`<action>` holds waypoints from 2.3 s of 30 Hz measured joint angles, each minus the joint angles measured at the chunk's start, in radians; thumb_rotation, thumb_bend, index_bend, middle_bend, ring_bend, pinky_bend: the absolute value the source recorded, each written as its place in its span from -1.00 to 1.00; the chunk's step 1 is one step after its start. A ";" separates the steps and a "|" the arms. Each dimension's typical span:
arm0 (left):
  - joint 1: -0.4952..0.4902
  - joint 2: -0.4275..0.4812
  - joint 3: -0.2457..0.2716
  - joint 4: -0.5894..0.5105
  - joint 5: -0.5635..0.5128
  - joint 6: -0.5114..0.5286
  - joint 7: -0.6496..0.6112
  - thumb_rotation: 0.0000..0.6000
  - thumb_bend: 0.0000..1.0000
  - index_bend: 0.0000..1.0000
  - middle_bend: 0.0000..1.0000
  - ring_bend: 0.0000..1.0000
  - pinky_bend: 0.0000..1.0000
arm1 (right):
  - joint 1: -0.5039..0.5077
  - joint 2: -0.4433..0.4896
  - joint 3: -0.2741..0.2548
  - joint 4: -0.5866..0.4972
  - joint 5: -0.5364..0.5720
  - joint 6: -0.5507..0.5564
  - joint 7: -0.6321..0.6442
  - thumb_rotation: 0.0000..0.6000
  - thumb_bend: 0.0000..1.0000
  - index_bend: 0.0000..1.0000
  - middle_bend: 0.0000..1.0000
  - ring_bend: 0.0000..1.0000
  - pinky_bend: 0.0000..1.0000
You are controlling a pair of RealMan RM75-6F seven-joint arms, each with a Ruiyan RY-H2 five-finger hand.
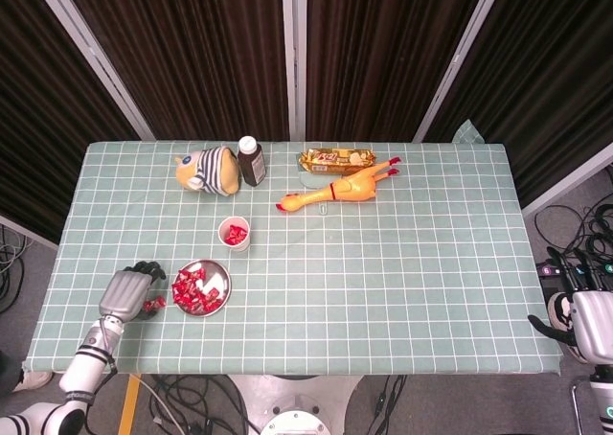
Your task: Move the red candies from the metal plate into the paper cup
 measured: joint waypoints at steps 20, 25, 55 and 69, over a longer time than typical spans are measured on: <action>-0.005 -0.009 -0.006 0.037 0.014 -0.050 -0.043 1.00 -0.56 0.05 -0.36 -0.52 -0.24 | 0.001 0.002 0.001 0.002 0.005 -0.006 0.005 1.00 -0.95 -0.86 -0.54 -0.91 -0.58; -0.005 -0.008 -0.006 0.041 0.022 -0.056 -0.057 1.00 -0.43 0.09 -0.36 -0.52 -0.24 | 0.001 0.002 0.001 0.001 0.006 -0.007 0.004 1.00 -0.95 -0.86 -0.54 -0.91 -0.57; -0.011 0.031 -0.054 0.036 0.077 -0.012 -0.146 1.00 -0.25 0.30 -0.32 -0.52 -0.23 | -0.002 0.008 -0.001 0.000 0.000 -0.002 0.011 1.00 -0.96 -0.85 -0.54 -0.91 -0.56; -0.236 0.113 -0.209 -0.100 0.115 -0.131 -0.201 1.00 -0.25 0.28 -0.32 -0.52 -0.24 | 0.006 0.007 -0.001 0.000 0.008 -0.021 0.007 1.00 -0.96 -0.85 -0.54 -0.91 -0.56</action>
